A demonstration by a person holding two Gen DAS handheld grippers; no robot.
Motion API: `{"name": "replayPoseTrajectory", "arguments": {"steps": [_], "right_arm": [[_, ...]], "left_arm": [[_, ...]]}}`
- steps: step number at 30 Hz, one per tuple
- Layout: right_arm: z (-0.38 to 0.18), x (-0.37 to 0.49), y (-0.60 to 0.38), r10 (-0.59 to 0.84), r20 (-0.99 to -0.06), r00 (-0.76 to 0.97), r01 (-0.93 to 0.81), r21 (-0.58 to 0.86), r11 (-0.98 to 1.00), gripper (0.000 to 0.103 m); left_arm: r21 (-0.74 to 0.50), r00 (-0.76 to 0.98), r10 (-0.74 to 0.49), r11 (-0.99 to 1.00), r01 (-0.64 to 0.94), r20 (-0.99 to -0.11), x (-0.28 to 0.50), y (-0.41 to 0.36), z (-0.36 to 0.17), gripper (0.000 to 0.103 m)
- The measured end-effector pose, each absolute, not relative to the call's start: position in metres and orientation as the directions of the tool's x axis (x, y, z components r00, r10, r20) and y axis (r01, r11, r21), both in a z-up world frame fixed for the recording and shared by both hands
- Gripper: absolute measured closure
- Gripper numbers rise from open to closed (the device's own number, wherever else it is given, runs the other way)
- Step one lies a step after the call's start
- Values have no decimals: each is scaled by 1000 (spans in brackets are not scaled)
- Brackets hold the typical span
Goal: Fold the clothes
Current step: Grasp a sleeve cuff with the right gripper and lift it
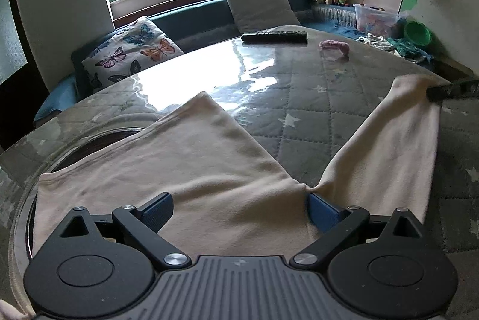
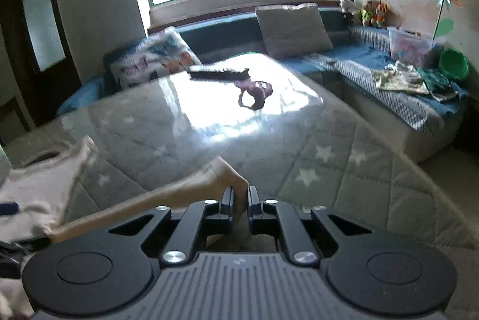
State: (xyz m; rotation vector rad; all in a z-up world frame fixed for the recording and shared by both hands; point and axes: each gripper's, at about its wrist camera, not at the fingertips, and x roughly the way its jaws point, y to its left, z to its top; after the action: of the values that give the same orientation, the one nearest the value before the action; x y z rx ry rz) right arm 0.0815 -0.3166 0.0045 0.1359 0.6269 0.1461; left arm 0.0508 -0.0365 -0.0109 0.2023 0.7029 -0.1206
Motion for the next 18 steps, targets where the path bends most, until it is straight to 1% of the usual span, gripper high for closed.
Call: {"name": "replayPoseTrajectory", "arguments": {"steps": [7,12,15,18], "right_arm": [[59,58,-301,245,-481,842,-192,156,969,96],[107,37,-261,357,-405,842,-326,145,934,96],[128,26,-227,426,-377,823,-417,110,902,96],[138,19,-187,491,-371,788,-499,82,863,96]], "left_arm": [[123,787,-39,982,145,-616,19,-11,5,5],[144,800,-1,983,109,-600,-14,13,6,5],[119,812,10,990,74,-584,-33,32,8,5],[87,822,19,995,37,-569,-50,49,9,3]]}}
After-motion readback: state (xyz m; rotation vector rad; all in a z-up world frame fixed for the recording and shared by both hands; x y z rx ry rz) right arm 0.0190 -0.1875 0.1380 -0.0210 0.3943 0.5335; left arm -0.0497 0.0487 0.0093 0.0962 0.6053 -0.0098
